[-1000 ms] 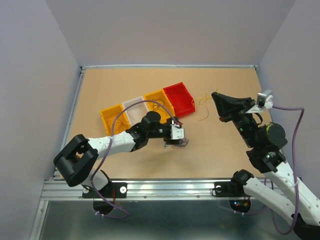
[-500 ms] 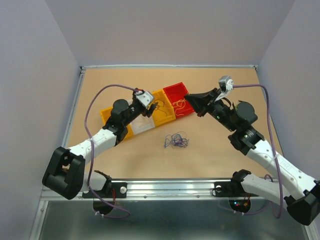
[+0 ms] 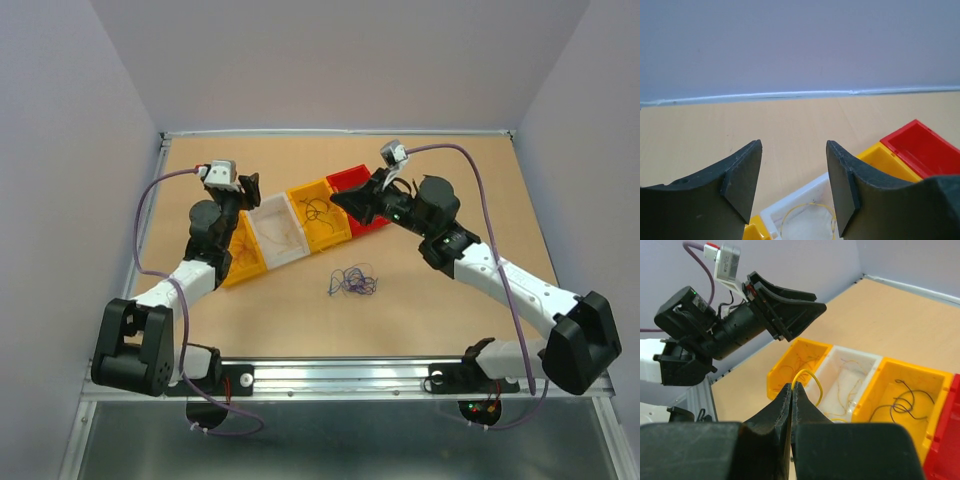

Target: Untangle the cables

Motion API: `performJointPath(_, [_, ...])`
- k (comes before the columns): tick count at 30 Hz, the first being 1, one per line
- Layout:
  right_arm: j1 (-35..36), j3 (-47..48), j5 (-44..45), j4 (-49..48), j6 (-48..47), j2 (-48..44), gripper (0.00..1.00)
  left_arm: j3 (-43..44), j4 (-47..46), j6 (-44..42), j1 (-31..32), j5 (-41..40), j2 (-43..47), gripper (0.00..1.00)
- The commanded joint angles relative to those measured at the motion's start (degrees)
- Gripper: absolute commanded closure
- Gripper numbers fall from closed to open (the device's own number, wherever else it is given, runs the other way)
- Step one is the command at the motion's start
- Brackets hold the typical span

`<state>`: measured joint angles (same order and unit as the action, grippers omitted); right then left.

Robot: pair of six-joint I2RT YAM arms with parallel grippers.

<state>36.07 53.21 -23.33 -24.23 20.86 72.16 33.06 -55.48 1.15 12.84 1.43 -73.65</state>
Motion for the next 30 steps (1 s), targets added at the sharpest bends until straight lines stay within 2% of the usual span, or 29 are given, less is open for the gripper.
performJointPath(1, [1.80,7.43,-3.73,-5.48,0.50,3.68,0.99,-1.59,-8.24,3.07,-0.62,-4.68,5.17,0.34])
performJointPath(3, [2.94,9.79,-4.26,-5.65,0.41,5.79,1.00,-1.77,-8.24,3.07,-0.89,-5.29,5.70,0.30])
performJointPath(7, [4.96,15.15,-5.23,-5.83,0.14,13.16,1.00,-2.30,-9.11,2.81,-1.24,-5.91,5.88,0.30])
performJointPath(22, [5.76,31.86,-1.82,-1.70,0.94,35.93,0.99,-4.32,-12.46,4.83,-2.21,-9.61,7.29,0.31])
performJointPath(25, [5.85,33.01,0.38,2.07,-0.55,38.31,0.99,-4.49,-12.89,4.65,-2.29,-9.43,7.29,0.31])
performJointPath(30, [6.99,42.39,10.14,19.80,-7.05,47.79,0.99,-4.58,-13.25,4.04,-2.29,-8.99,6.76,0.31])
